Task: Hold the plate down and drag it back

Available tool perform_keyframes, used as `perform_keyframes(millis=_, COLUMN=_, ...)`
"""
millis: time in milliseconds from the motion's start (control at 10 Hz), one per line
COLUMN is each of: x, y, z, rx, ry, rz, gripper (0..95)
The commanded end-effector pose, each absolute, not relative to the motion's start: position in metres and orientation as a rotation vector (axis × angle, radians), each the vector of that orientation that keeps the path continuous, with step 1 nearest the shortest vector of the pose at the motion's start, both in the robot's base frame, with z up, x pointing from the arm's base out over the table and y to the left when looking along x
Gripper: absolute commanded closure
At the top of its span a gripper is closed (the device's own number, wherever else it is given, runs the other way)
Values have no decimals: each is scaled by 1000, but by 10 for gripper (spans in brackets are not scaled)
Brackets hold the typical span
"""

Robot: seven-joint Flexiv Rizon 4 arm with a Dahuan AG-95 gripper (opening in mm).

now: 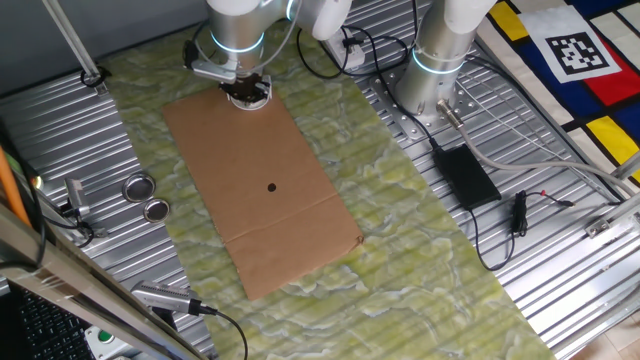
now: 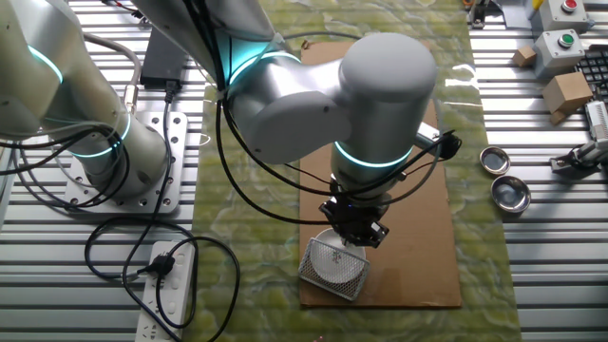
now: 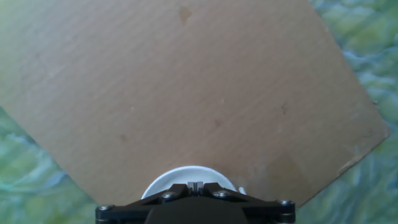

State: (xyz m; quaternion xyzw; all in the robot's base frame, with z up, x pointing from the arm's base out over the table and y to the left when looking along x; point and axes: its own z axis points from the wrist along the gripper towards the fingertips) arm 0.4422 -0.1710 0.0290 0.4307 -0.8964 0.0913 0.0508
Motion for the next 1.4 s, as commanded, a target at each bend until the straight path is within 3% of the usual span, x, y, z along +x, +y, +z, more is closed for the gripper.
perform_keyframes(millis=100, x=443, y=-169, z=28, rx=1303, ry=-2734, rz=281, gripper=950)
perform_keyframes(millis=1400, x=442, y=-162, z=26, rx=1243, ry=-2795, rz=221, gripper=950)
